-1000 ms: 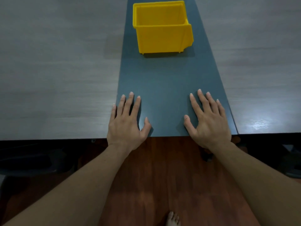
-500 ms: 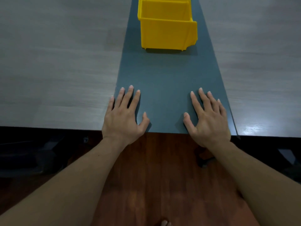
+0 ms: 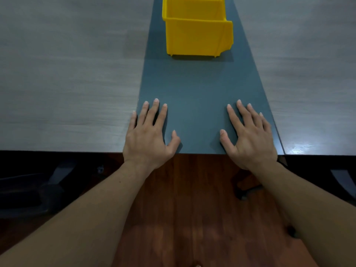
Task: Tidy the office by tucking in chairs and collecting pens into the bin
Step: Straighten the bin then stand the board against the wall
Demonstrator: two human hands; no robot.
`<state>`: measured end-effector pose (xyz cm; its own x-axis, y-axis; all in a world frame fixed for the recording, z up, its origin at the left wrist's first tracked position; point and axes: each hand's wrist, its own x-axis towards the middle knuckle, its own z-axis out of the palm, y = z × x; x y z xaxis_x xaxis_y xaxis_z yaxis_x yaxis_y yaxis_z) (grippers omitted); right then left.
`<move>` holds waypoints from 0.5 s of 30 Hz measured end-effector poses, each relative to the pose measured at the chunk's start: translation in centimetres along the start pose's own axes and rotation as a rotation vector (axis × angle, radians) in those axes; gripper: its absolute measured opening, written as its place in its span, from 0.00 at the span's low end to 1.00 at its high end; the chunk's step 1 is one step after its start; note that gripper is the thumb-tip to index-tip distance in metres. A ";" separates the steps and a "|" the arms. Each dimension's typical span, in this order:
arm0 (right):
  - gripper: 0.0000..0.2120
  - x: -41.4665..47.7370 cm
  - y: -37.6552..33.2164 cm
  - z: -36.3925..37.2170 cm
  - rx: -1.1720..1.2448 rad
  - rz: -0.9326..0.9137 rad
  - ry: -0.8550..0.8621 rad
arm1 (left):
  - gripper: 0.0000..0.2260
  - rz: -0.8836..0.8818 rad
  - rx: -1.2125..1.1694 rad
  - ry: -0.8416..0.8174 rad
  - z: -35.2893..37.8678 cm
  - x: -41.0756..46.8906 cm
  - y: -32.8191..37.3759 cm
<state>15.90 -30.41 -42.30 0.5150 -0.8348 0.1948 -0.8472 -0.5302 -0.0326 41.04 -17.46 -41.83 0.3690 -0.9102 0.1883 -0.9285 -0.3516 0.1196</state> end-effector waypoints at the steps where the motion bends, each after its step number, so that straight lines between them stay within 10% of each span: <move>1: 0.35 0.0 0.0 0.0 -0.002 -0.001 -0.001 | 0.36 0.002 0.002 -0.001 0.0 0.0 0.0; 15: 0.35 0.6 0.3 0.0 0.008 -0.010 0.006 | 0.36 0.015 -0.001 -0.001 0.1 0.7 0.1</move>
<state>16.00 -31.05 -42.24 0.5225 -0.8285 0.2015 -0.8409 -0.5397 -0.0386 41.23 -18.12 -41.82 0.3551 -0.9155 0.1893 -0.9338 -0.3379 0.1175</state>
